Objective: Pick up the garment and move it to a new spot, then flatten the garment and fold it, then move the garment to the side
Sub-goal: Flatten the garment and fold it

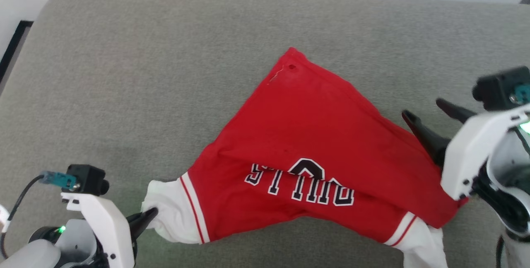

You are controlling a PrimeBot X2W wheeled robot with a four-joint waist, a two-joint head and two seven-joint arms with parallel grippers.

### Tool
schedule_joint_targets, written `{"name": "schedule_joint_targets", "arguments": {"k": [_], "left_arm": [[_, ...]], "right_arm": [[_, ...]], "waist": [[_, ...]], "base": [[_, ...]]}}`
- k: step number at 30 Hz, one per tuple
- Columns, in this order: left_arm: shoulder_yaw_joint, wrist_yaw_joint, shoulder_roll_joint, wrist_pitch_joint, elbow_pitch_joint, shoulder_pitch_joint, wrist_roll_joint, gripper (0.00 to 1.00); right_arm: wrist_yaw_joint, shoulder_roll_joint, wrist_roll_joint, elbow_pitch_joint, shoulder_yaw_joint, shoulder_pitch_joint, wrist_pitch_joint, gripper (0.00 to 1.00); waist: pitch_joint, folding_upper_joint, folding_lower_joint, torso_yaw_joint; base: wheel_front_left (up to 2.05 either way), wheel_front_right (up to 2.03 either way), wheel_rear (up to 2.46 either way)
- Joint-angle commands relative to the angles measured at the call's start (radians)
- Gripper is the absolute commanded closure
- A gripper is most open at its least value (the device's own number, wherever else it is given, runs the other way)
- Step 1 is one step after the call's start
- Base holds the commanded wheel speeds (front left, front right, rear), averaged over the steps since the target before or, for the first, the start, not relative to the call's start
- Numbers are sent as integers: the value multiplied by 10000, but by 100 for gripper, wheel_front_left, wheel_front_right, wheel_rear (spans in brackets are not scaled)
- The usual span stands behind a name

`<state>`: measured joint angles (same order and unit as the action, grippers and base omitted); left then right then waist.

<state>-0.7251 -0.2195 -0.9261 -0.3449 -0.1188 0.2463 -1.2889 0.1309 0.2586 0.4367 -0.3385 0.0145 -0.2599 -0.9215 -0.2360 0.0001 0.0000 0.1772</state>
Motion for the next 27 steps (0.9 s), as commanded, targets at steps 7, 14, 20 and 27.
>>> {"name": "schedule_joint_targets", "arguments": {"k": [7,14,20,27], "left_arm": [[-237,279,462,-235,252,645,324,100],[-685,794,1293,-645,808,1592,746,100],[-1115,1334,2134,-904,1425,2366,1033,100],[-1448,1872,2942,-986,2126,3014,1283,100]], "right_arm": [[-3,432,64,1551,1042,-1580,964,0],[-3,919,228,3407,1912,-3256,1144,0],[-3,1360,455,5162,2629,-4606,1272,0],[-3,1931,580,7641,3430,-5782,1207,0]], "waist": [[-326,-1,0,825],[-670,-1,0,1951],[-1036,-1,0,2926],[-1427,-1,0,3803]], "base": [[0,0,0],[0,0,0],[0,0,0],[0,0,0]]}}
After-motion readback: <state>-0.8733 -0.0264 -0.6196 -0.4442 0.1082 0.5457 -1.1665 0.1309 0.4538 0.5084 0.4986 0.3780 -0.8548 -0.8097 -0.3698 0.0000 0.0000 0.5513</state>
